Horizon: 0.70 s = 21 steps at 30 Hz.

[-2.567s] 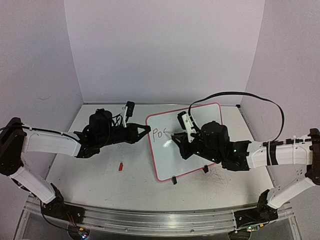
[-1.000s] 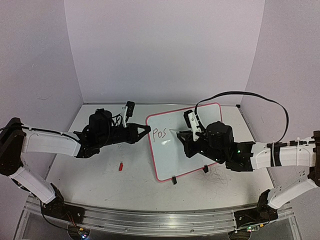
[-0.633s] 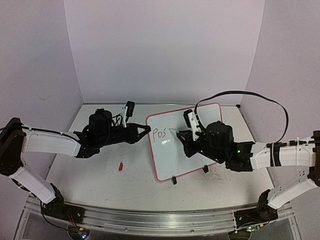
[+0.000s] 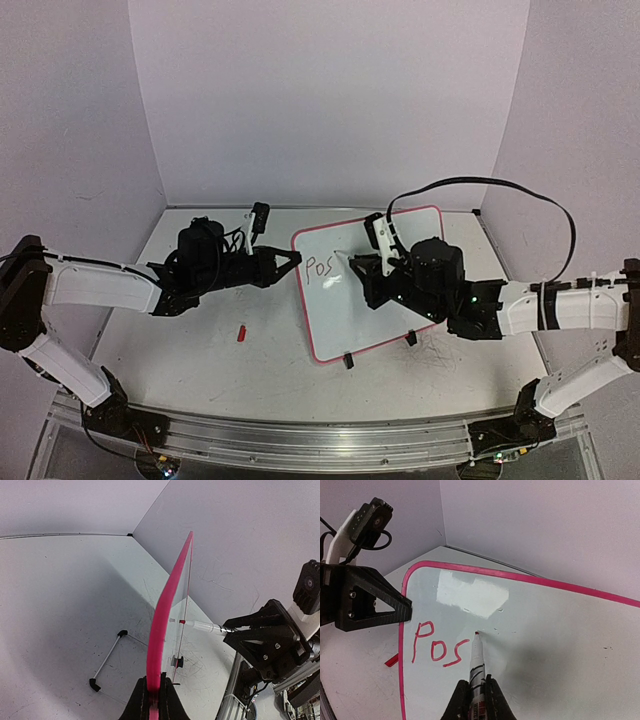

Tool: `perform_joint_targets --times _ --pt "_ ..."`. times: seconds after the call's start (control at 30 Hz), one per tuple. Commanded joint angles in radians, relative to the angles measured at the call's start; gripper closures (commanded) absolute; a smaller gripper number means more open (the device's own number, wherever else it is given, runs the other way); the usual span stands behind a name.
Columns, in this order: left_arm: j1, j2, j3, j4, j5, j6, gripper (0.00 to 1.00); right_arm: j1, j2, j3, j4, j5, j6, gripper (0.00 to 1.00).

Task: Write a sentence on the whiteboard

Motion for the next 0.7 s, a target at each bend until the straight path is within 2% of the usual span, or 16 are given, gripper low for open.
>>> perform_joint_targets --times 0.0,0.23,0.47,0.67 --pt "0.006 -0.039 0.012 0.024 -0.01 0.017 1.0 -0.001 0.022 0.02 0.029 0.029 0.011 1.0" --pt "0.006 -0.042 0.009 0.025 -0.012 0.017 1.0 -0.002 0.022 0.031 -0.009 0.077 0.016 1.0" --pt "0.005 -0.04 0.012 0.025 -0.013 0.02 1.0 -0.001 -0.074 -0.015 0.0 -0.028 0.036 1.0" --pt "0.006 -0.041 0.011 0.024 -0.013 0.02 1.0 -0.002 -0.048 -0.019 -0.004 -0.037 0.042 1.0"
